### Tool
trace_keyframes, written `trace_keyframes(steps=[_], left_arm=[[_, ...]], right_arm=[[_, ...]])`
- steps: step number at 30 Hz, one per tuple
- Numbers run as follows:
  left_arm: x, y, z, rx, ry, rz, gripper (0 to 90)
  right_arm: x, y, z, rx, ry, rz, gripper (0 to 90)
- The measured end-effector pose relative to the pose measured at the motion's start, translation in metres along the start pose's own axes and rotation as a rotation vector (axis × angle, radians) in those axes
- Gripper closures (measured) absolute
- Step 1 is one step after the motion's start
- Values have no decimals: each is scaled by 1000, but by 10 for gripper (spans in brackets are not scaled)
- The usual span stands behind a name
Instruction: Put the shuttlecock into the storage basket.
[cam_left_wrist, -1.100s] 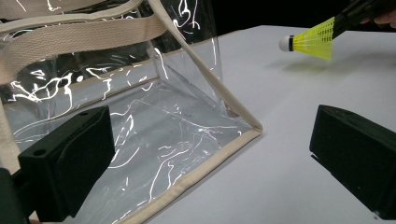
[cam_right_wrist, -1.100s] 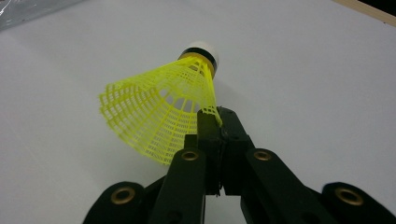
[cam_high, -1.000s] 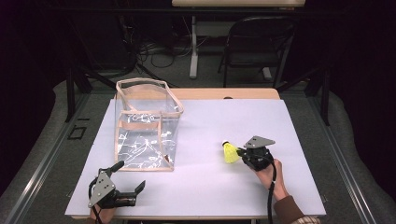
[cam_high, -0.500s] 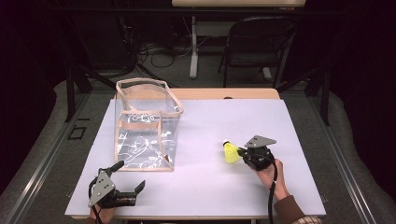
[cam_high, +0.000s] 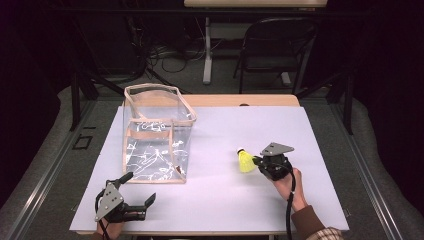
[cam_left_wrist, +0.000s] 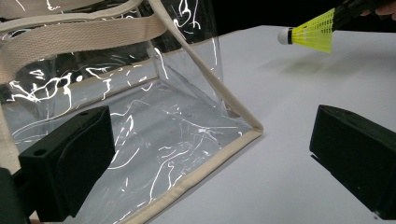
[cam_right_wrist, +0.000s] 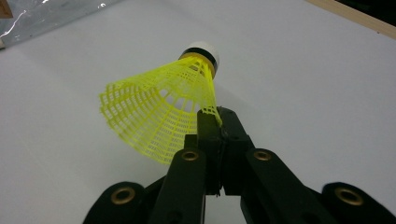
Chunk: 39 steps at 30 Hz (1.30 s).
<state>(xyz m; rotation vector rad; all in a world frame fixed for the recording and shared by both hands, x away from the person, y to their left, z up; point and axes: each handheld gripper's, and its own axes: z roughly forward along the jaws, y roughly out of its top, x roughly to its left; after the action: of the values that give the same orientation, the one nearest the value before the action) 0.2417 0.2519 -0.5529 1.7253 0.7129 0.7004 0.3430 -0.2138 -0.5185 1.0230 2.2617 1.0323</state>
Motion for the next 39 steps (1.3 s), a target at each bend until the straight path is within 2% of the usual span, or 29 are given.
trace_keyframes(steps=[39], left_arm=[[0,0,0,0,0,-3,1]], right_arm=[[2,35,1,-35,19,-33,893]])
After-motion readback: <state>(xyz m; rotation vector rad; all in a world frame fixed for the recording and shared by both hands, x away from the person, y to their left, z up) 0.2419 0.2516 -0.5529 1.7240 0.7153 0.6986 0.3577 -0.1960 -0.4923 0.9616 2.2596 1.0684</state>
